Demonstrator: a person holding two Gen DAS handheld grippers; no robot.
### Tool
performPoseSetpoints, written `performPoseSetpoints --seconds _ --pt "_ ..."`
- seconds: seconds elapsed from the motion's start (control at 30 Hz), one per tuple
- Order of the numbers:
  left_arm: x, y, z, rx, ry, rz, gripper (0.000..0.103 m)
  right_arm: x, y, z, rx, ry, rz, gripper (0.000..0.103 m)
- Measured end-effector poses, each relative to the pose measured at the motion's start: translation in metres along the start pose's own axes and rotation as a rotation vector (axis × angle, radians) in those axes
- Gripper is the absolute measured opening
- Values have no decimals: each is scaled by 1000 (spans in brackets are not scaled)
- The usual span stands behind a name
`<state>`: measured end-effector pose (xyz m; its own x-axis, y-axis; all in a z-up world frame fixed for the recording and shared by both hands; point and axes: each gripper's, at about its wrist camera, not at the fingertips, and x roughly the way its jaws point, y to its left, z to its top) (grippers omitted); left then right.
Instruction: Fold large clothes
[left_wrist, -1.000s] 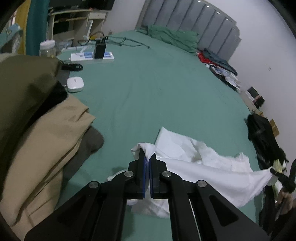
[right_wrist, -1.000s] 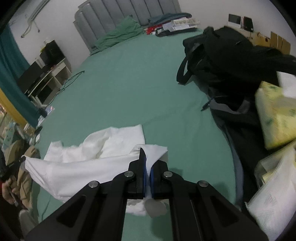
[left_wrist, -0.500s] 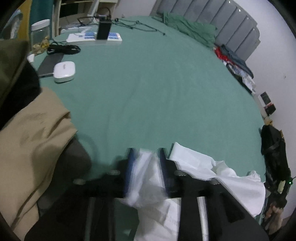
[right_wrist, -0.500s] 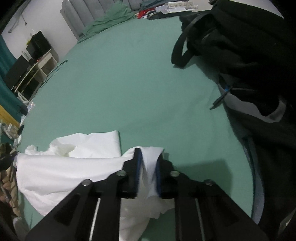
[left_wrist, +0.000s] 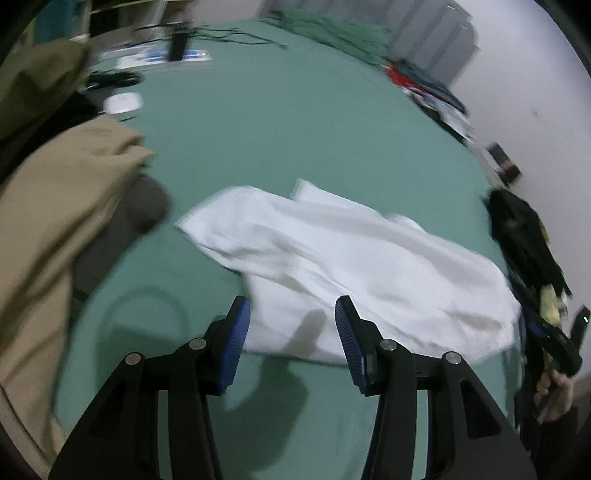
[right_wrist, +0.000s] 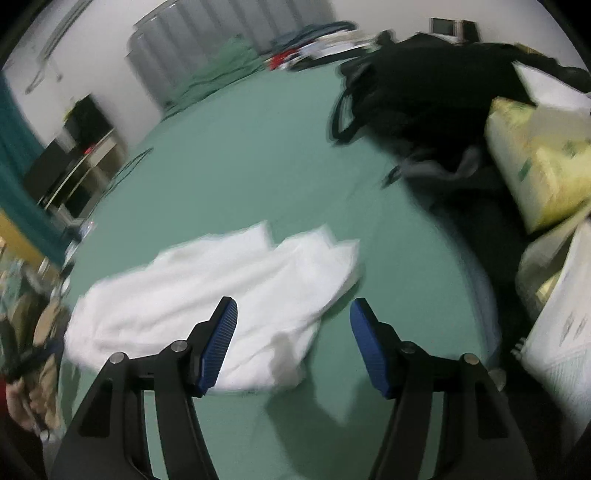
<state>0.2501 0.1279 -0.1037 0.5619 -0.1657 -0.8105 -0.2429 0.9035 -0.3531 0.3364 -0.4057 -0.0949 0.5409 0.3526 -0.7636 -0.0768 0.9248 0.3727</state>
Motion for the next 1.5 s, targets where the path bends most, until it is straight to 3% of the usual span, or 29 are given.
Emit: performPoseSetpoints --seconds 0.2,0.3,0.4,0.47,0.5,0.53,0.63,0.7,0.93,1.07,1.1,1.13,1.5 --pt "24 -42 -19 68 79 -100 51 28 34 -34 -3 97 118 63" --pt "34 -51 -22 73 93 -116 51 40 42 -39 -26 119 115 63" --pt "41 -55 -22 68 94 -116 49 42 40 -39 -18 130 131 51" --pt "47 -56 -21 76 99 -101 33 45 39 -39 -20 133 130 32" --pt "47 -55 -21 75 105 -101 22 49 38 -37 -22 137 125 28" --pt "49 -55 -20 73 112 -103 19 51 38 -38 -23 141 122 24" --pt "50 -58 -20 90 107 -96 7 54 37 -38 -15 153 115 23" --pt "48 -57 -19 92 95 -96 5 54 38 -40 -15 160 111 22" --pt "38 -60 -19 106 66 -93 4 61 27 -41 64 186 113 22" --pt "30 -67 -17 121 42 -83 4 62 33 -40 40 168 134 22" --pt "29 -67 -17 122 41 -82 4 63 36 -39 26 162 148 19" --pt "30 -68 -16 122 41 -79 4 61 35 -38 14 155 158 1" --pt "18 -72 -3 146 21 -67 4 28 58 -17 -93 27 153 1"
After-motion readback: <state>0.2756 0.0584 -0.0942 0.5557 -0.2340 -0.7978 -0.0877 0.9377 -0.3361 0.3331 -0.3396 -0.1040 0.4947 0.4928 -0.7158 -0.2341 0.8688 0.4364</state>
